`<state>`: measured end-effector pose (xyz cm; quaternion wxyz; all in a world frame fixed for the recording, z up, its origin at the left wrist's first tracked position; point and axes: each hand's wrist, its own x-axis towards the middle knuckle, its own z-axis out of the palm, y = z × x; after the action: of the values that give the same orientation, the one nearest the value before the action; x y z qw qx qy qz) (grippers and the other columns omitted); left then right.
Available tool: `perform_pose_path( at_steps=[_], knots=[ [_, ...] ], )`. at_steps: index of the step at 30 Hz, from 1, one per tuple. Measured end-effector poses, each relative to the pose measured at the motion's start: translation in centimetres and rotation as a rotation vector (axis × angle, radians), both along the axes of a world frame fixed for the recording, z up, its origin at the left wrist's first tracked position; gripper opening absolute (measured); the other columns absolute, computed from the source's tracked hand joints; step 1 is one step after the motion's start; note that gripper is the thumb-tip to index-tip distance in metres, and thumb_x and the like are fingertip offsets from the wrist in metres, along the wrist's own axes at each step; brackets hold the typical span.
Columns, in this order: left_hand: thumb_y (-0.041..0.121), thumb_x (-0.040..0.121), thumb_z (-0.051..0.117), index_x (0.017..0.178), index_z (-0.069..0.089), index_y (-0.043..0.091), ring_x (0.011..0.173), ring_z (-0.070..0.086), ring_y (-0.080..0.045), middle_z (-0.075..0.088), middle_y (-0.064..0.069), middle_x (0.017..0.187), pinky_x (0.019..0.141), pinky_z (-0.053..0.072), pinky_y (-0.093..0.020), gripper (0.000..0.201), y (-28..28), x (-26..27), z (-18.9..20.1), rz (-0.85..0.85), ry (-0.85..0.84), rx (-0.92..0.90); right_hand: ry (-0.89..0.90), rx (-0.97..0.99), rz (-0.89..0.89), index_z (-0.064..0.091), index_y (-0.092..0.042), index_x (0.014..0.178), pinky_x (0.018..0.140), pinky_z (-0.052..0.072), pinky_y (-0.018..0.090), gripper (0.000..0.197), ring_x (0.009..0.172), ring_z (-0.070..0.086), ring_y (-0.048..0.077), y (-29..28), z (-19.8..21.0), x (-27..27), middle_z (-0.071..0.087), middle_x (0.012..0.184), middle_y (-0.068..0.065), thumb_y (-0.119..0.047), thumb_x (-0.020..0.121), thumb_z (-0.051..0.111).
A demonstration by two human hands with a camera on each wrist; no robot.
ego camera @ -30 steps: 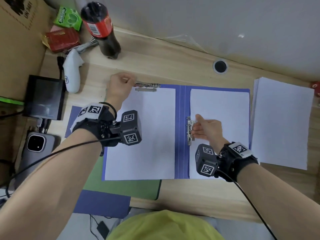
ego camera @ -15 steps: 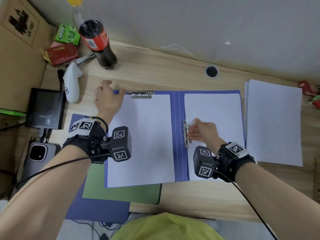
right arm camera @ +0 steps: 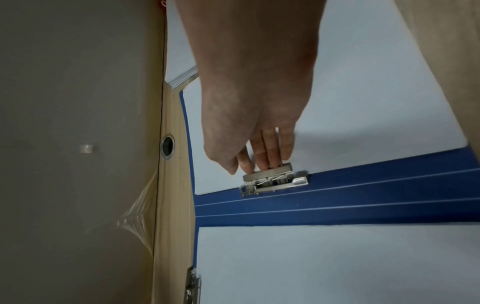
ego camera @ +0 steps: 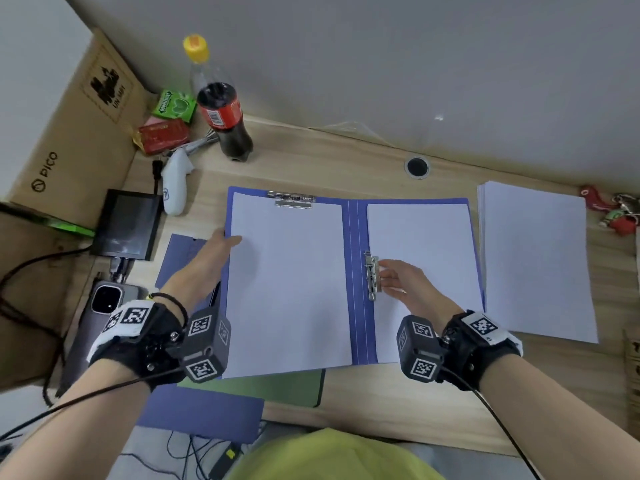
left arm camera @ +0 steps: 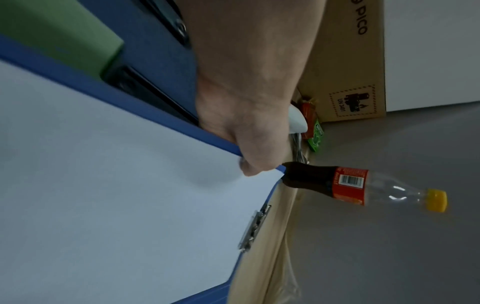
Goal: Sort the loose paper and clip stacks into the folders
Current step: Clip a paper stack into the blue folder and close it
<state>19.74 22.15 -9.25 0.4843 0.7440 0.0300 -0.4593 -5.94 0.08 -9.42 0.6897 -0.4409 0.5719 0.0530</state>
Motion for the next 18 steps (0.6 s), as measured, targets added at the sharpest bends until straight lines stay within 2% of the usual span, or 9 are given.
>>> perform_pose_path(
  at_steps=[2,4,5,6,8,11,13,15,18],
  knots=[
    [0.042,0.09,0.05,0.127,0.056,0.019,0.116,0.058,-0.022,0.063,0.002,0.121,0.1,0.043,-0.038,0.044,0.6,-0.6,0.9,0.064,0.023,-0.024,-0.049,0.031,-0.036,0.06,-0.017,0.09,0.081,0.047,0.027,0.009,0.076,0.059,0.017,0.3,0.4,0.2,0.061,0.083,0.004,-0.024,0.094,0.055],
    [0.046,0.089,0.045,0.097,0.067,0.017,0.085,0.065,-0.023,0.07,-0.001,0.091,0.079,0.052,-0.034,0.038,-0.4,-0.6,3.5,0.14,0.054,-0.125,-0.104,0.083,-0.054,0.059,-0.019,0.1,0.09,0.045,0.031,0.012,0.089,0.059,0.018,0.4,1.0,0.7,0.061,0.101,0.006,-0.028,0.094,0.055],
    [0.048,0.091,0.041,0.086,0.065,0.017,0.071,0.061,-0.022,0.066,-0.001,0.079,0.066,0.05,-0.031,0.039,-1.2,-0.6,5.0,0.174,0.069,-0.189,-0.137,0.114,-0.048,0.058,-0.019,0.107,0.094,0.043,0.033,0.017,0.097,0.058,0.019,0.4,1.4,1.0,0.059,0.112,0.007,-0.031,0.095,0.054],
    [0.05,0.093,0.038,0.085,0.06,0.017,0.065,0.056,-0.021,0.061,-0.001,0.075,0.058,0.047,-0.027,0.04,-2.1,-0.6,6.5,0.192,0.067,-0.255,-0.178,0.144,-0.03,0.055,-0.02,0.115,0.097,0.042,0.035,0.026,0.106,0.055,0.021,0.5,2.0,1.4,0.056,0.122,0.007,-0.035,0.095,0.053],
    [0.051,0.097,0.031,0.096,0.058,0.016,0.063,0.06,-0.018,0.064,-0.001,0.078,0.051,0.047,-0.02,0.044,-4.0,-1.4,9.8,0.125,-0.01,-0.328,-0.29,0.202,0.029,0.046,-0.019,0.133,0.101,0.044,0.045,0.049,0.124,0.047,0.024,0.8,4.0,2.2,0.049,0.137,0.006,-0.047,0.093,0.05],
    [0.048,0.1,0.029,0.121,0.054,0.013,0.08,0.071,-0.023,0.071,-0.006,0.105,0.059,0.055,-0.029,0.048,-6.0,-4.0,13.1,-0.072,-0.031,-0.427,-0.487,0.29,0.034,0.038,-0.017,0.142,0.091,0.047,0.063,0.068,0.132,0.041,0.028,1.3,8.3,3.6,0.044,0.141,0.007,-0.057,0.089,0.049],
    [0.045,0.1,0.032,0.125,0.052,0.012,0.097,0.07,-0.031,0.066,-0.011,0.119,0.069,0.058,-0.038,0.045,-7.5,-6.2,13.9,-0.199,0.017,-0.481,-0.565,0.27,0.094,0.04,-0.018,0.143,0.082,0.052,0.06,0.068,0.126,0.045,0.027,1.2,11.4,3.9,0.046,0.137,0.006,-0.058,0.088,0.048],
    [0.043,0.098,0.04,0.119,0.056,0.015,0.106,0.066,-0.029,0.064,-0.01,0.124,0.075,0.058,-0.04,0.038,-8.9,-8.6,14.1,-0.292,0.062,-0.508,-0.578,0.122,0.226,0.047,-0.022,0.137,0.075,0.055,0.049,0.057,0.113,0.055,0.023,0.8,13.4,3.4,0.055,0.128,0.006,-0.055,0.09,0.049],
    [0.044,0.089,0.048,0.112,0.061,0.02,0.108,0.063,-0.025,0.064,-0.007,0.123,0.082,0.058,-0.044,0.036,-10.9,-11.5,13.7,-0.358,0.129,-0.522,-0.507,-0.08,0.297,0.049,-0.025,0.134,0.086,0.052,0.05,0.039,0.101,0.063,0.022,-0.5,13.9,0.7,0.063,0.124,0.007,-0.037,0.096,0.051]
  ],
)
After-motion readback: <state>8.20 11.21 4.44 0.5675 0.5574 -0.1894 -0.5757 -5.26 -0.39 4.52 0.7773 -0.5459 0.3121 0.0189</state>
